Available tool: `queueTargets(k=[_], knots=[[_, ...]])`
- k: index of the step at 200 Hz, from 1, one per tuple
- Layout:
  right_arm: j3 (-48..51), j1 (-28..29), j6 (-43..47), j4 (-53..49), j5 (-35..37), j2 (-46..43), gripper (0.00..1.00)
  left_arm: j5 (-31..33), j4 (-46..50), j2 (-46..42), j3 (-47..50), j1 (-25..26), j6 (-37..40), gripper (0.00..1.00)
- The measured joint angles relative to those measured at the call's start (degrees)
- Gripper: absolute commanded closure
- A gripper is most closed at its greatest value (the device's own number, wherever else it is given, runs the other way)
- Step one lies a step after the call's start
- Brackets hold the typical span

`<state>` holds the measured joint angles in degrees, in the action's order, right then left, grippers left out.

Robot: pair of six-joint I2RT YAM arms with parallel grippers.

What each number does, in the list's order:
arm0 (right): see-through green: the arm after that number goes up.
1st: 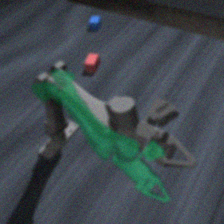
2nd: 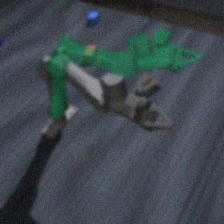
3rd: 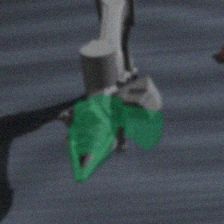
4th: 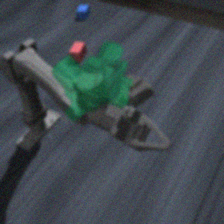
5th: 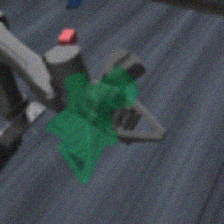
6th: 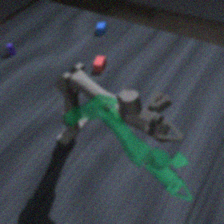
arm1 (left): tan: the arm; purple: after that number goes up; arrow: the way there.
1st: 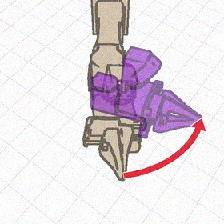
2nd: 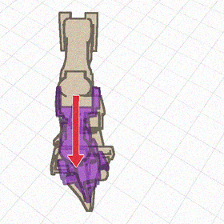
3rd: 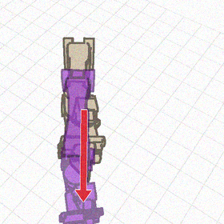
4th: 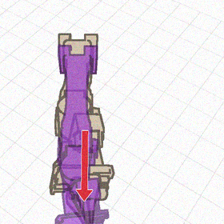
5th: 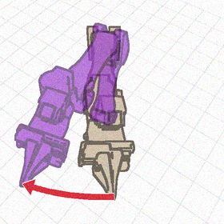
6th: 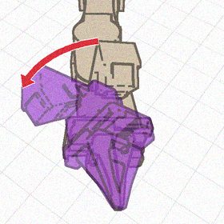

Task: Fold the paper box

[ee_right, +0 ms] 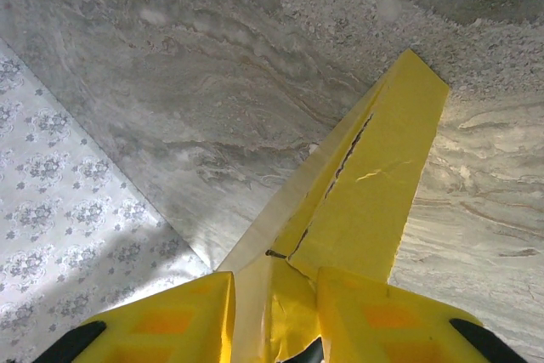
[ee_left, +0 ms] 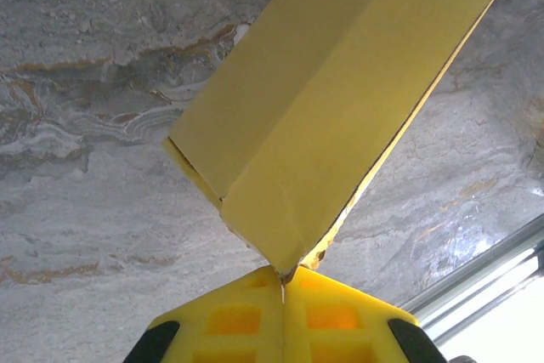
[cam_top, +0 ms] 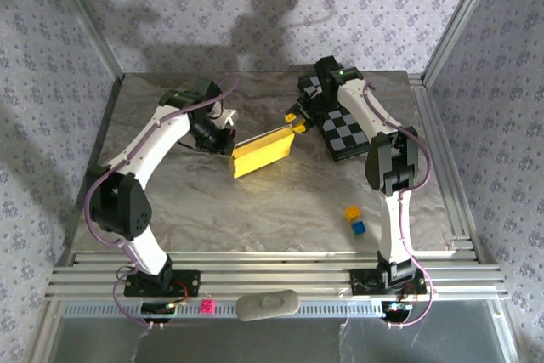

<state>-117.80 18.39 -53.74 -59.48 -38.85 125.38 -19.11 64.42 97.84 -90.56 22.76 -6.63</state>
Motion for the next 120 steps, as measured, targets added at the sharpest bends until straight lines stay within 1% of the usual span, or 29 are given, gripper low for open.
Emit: queueTargets(k=[72,120], knots=[[-0.1,0.0,-0.1,0.2,-0.1,0.0,0.66,-1.7,4.5,3.3,-4.5,-0.9,-3.6,0.96],[-1.3,0.0,0.0,0.3,-0.5,0.7,0.65,-2.6,6.6,4.6,-6.8,-1.1,-4.6,0.96]])
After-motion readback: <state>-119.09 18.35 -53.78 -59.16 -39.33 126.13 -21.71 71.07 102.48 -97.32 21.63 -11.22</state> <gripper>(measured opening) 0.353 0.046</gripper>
